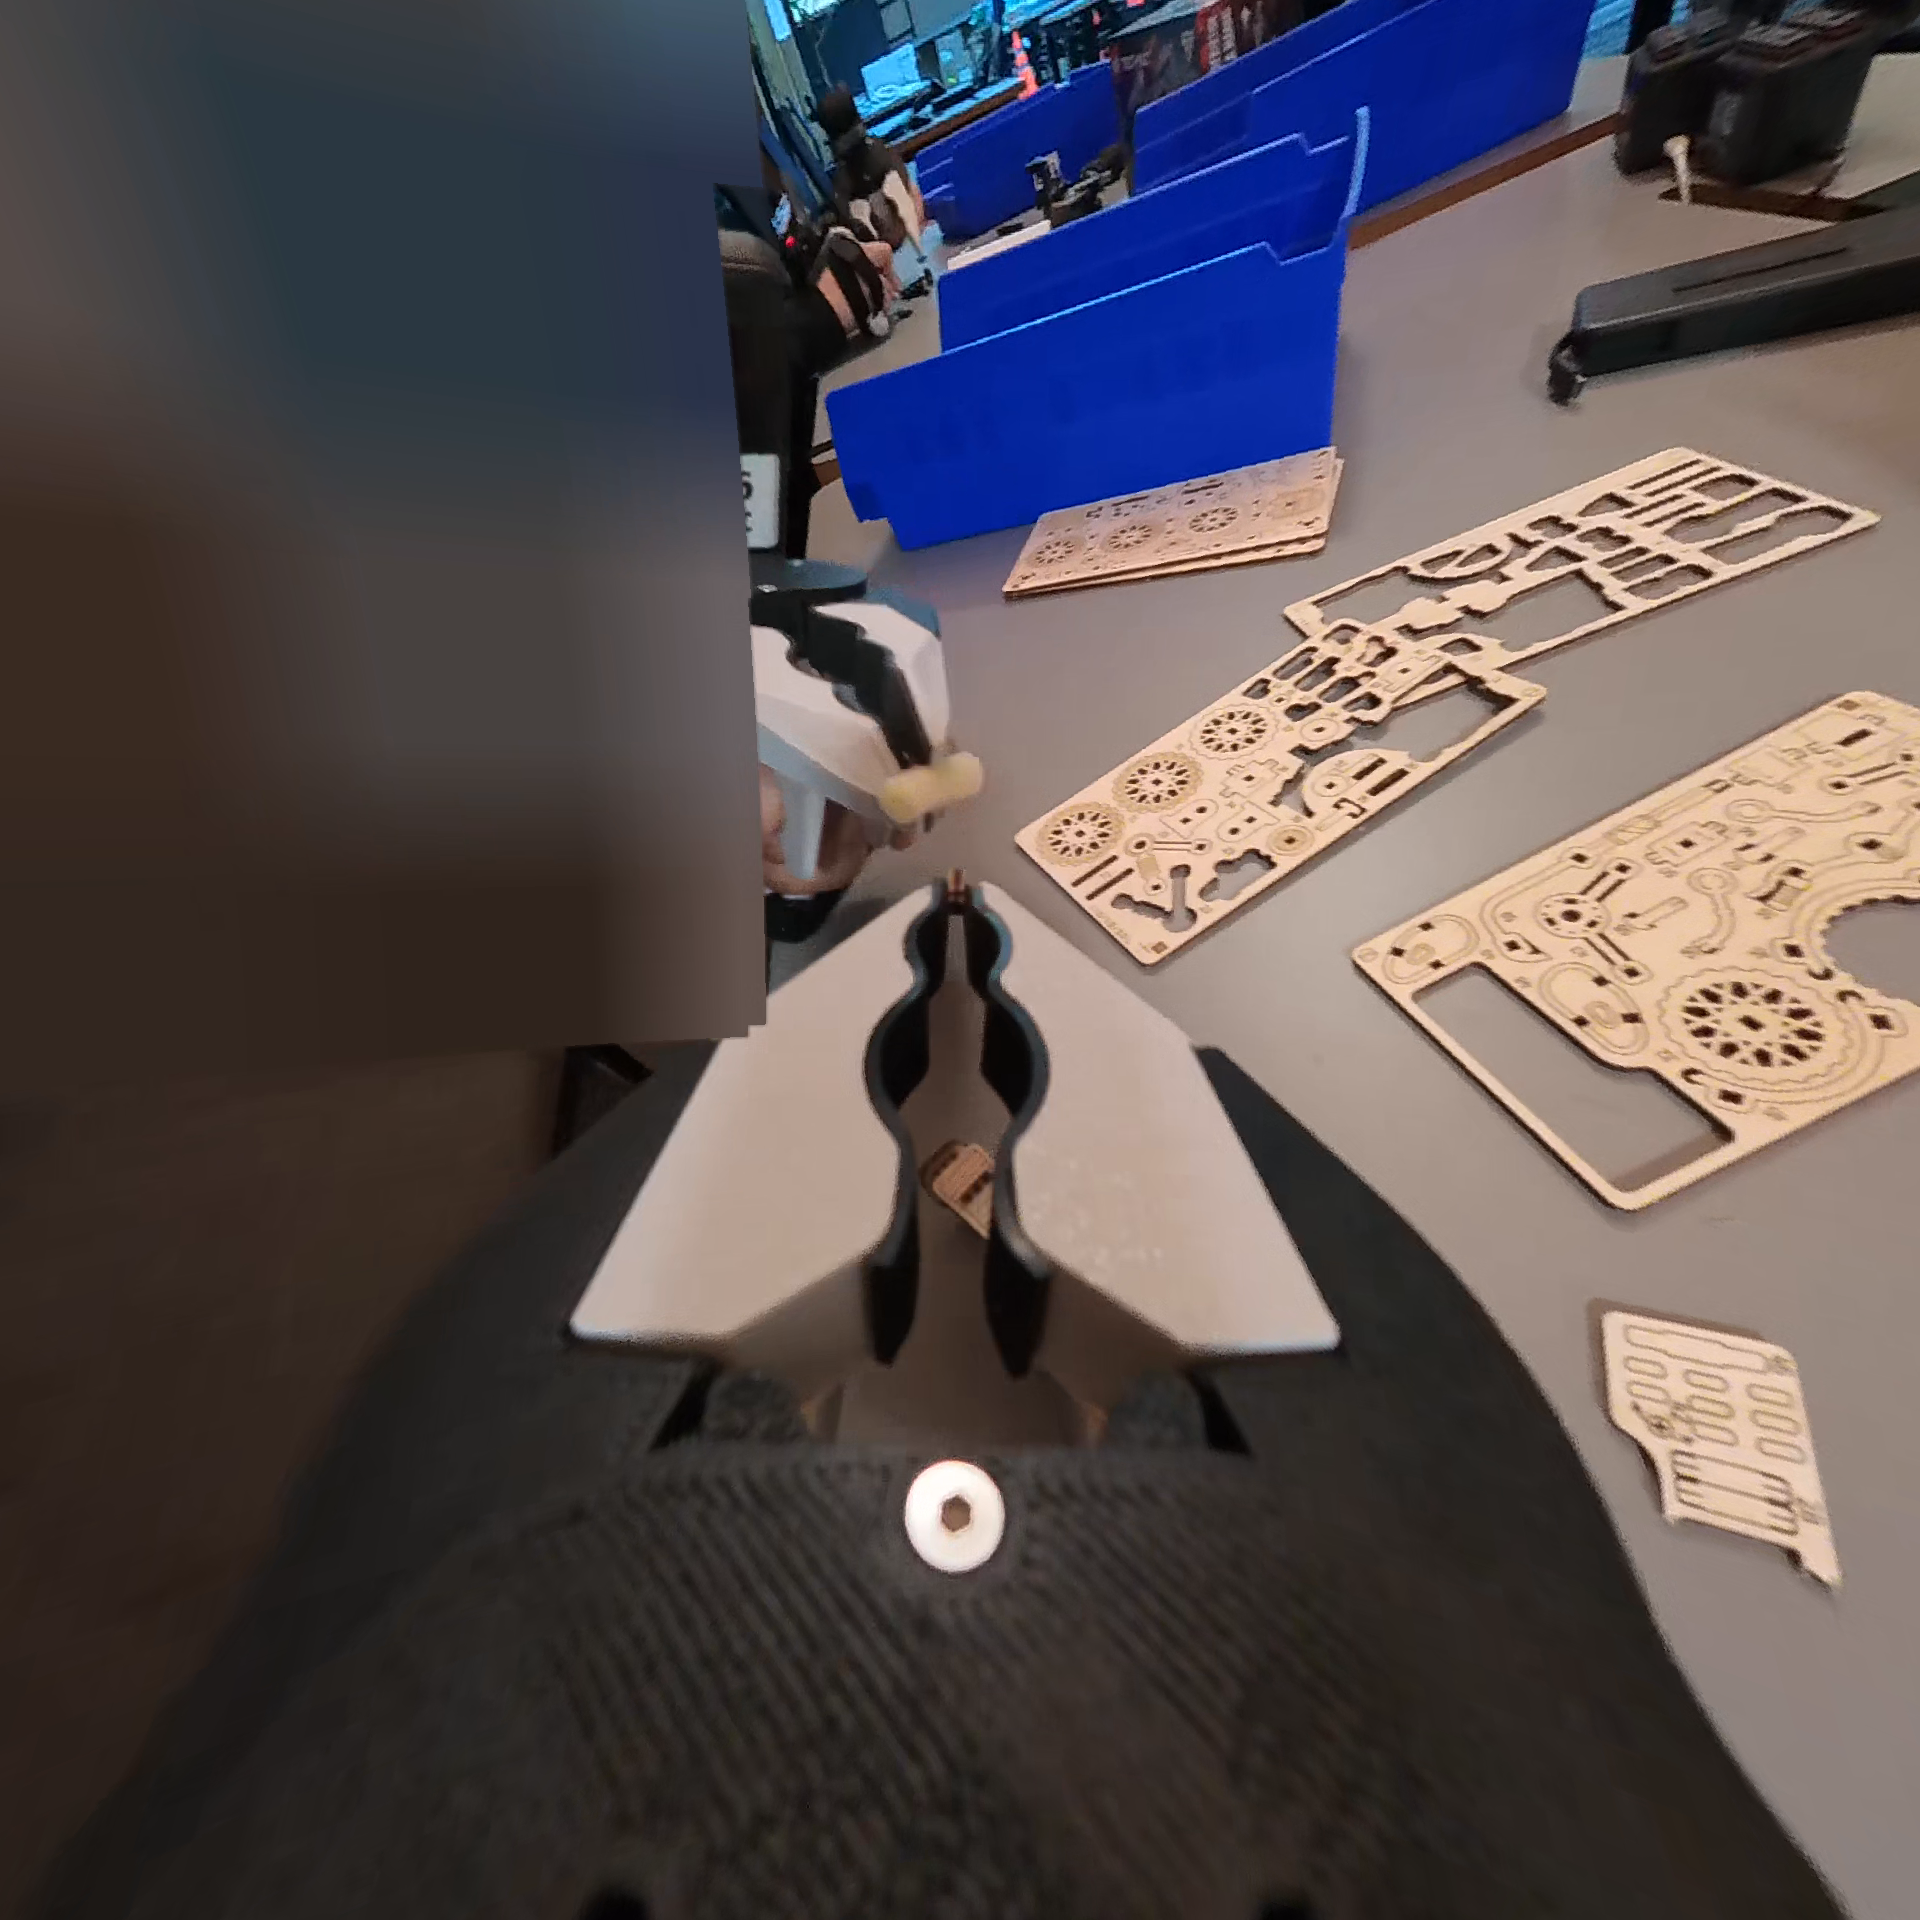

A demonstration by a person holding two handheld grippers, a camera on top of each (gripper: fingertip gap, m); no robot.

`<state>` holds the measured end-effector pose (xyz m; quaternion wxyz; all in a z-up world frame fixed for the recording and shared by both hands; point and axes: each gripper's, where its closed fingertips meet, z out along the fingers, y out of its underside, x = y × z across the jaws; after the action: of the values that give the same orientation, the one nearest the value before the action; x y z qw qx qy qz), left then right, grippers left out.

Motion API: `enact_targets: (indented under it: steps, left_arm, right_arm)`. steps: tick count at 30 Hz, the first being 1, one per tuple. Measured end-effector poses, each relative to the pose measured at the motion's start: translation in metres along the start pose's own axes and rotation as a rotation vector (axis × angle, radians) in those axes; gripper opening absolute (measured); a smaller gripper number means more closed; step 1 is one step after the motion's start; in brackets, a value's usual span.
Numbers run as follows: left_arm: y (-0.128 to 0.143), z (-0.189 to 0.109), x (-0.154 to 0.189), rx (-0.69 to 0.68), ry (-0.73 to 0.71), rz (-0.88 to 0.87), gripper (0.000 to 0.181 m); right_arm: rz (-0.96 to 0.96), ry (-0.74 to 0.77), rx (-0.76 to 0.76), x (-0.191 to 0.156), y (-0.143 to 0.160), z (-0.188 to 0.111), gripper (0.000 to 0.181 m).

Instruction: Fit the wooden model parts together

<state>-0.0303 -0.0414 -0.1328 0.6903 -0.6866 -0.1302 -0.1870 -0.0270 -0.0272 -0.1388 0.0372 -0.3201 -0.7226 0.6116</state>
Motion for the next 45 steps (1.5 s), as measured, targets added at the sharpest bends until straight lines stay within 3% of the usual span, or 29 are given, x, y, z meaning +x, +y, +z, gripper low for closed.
enact_targets:
  steps: [6,34,45]
  left_arm:
    - [-0.002,0.004,0.007,0.044,0.076,-0.147,0.000]
    - [0.002,0.009,0.006,0.029,0.055,-0.176,0.004]
    - [-0.002,0.008,0.013,0.060,0.128,-0.240,0.006]
  right_arm:
    - [-0.056,0.008,0.041,-0.006,-0.008,0.001,0.001]
    - [-0.003,-0.044,0.054,-0.014,-0.009,0.003,0.001]
    - [0.202,-0.196,0.101,-0.019,-0.011,0.001,0.000]
